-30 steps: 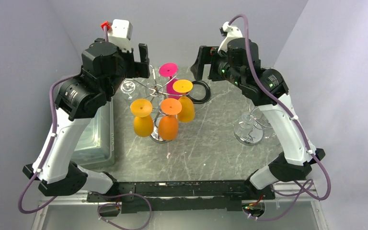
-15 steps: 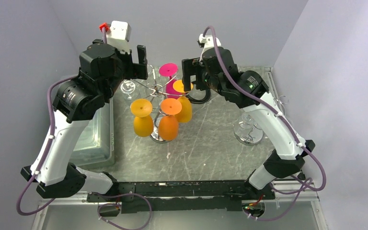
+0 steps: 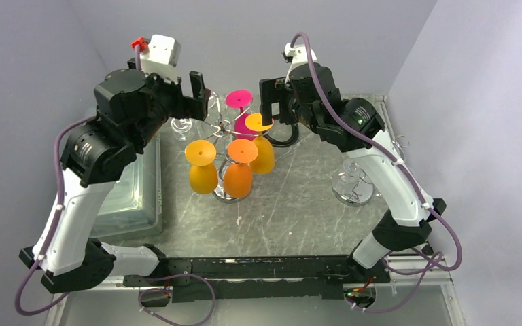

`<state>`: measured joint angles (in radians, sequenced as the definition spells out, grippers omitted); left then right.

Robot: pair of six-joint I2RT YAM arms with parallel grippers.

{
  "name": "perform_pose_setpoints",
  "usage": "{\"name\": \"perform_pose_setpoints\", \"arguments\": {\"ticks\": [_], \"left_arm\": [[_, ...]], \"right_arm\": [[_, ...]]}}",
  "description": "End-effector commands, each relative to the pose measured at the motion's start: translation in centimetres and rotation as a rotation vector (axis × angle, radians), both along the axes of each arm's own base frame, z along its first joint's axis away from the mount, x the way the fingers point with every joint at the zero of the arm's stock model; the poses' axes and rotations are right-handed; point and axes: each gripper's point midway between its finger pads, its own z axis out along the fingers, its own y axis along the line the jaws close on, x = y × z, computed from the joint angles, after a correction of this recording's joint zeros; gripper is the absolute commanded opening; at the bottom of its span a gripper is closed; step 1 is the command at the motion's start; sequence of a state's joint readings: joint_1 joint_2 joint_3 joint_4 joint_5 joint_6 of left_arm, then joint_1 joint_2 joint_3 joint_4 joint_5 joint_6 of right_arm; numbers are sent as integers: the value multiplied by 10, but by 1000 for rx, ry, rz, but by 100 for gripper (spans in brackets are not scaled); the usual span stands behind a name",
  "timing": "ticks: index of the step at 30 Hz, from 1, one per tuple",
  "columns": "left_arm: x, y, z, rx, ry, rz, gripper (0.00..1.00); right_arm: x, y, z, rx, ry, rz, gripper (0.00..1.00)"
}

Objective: Take the wine glass off the wine glass rack
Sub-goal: Pick up the wine glass from the wine rack.

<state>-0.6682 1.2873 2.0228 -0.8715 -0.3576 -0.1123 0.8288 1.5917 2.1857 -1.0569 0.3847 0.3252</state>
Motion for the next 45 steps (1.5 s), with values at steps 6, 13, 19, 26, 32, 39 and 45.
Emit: {"name": "perform_pose_setpoints", "arguments": {"ticks": [6,13,19,26,32,39,45], "left_arm": [[-7,14,21,-29,-65,37,99],[-7,21,16,-23,-57,70,99],[-9,24,12,-21,-53,81,99],[-8,25,10,-17,-49,86,99],[-6,25,8,-16,-48,94,99],[-5,25,5,-16,-42,104,99],[-4,25,4,-15,-43,106,99]], "right_arm": [[0,17,-2,-54,-5,31,100],[4,27,-20,-97,27,47,100],[6,34,-33,-126,51,65,100],[6,44,-41,-149,70,85,100],[7,46,-49,-174,86,79,99],[8,47,-61,-197,111,75,91],[10,48,-64,-207,115,72,82]]}}
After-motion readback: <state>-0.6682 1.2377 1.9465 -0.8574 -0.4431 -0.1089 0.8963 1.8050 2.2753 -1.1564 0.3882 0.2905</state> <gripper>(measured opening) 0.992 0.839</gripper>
